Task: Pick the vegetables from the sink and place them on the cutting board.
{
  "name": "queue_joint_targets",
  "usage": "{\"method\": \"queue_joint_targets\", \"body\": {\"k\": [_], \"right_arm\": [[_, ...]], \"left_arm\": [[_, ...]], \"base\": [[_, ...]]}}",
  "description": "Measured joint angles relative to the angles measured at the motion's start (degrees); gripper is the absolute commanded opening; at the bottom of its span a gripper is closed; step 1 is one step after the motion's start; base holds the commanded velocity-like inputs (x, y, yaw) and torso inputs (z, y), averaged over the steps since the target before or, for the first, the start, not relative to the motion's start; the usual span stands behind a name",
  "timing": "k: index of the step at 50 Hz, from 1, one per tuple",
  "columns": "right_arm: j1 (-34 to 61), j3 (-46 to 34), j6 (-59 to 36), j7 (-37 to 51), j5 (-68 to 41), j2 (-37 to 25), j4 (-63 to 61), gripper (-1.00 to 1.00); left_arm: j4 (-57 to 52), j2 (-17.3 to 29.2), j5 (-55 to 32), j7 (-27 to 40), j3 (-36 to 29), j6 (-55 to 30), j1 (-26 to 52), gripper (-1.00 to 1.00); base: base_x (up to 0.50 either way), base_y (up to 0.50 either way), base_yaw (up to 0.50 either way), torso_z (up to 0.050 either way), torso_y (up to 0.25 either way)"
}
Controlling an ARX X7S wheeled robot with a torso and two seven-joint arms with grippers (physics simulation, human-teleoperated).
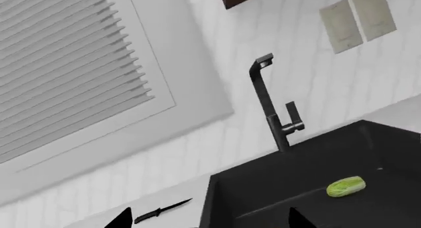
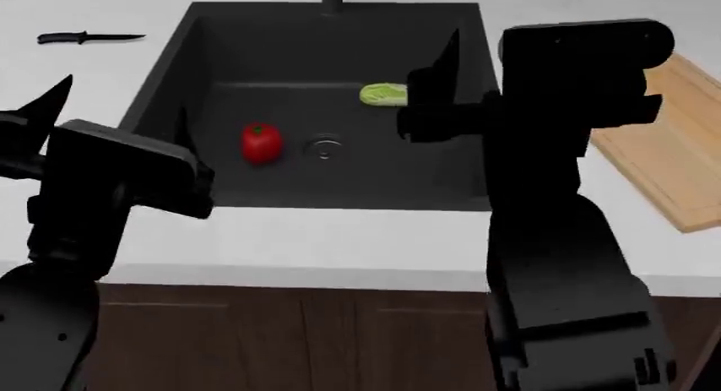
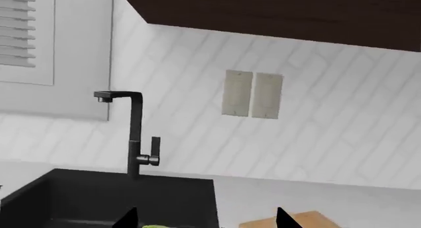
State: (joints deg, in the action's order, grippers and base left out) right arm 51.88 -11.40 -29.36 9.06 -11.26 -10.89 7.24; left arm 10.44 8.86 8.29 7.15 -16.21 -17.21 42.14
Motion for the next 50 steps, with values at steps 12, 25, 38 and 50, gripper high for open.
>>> {"method": "queue_joint_targets", "body": {"k": [12, 25, 38, 50], "right_arm": [[15.2, -7.4, 7.5, -2.8, 5.3, 0.9, 26.9, 1.0], [18.6, -9.8, 10.5, -2.8, 6.9, 0.9, 34.3, 1.0], [18.1, -10.6, 9.3, -2.8, 7.1, 0.1, 33.0, 1.0], [17.2, -11.2, 6.4, -3.3, 7.0, -1.0, 29.2, 1.0]], "left_arm": [[16.4, -0.4, 2.1, 0.7, -2.4, -0.8, 13.7, 1.0], [25.5, -0.3, 4.3, 5.3, -3.4, -0.6, 19.0, 1.0], [27.1, 0.1, 4.1, 6.4, -3.1, -2.4, 20.0, 1.0], [26.4, 1.2, 3.5, 5.0, -3.3, -3.8, 20.1, 1.0]], "base": [[0.5, 0.0, 0.0, 0.028, -0.001], [0.5, 0.0, 0.0, 0.0, 0.0], [0.5, 0.0, 0.0, 0.0, 0.0], [0.5, 0.0, 0.0, 0.0, 0.001]]}}
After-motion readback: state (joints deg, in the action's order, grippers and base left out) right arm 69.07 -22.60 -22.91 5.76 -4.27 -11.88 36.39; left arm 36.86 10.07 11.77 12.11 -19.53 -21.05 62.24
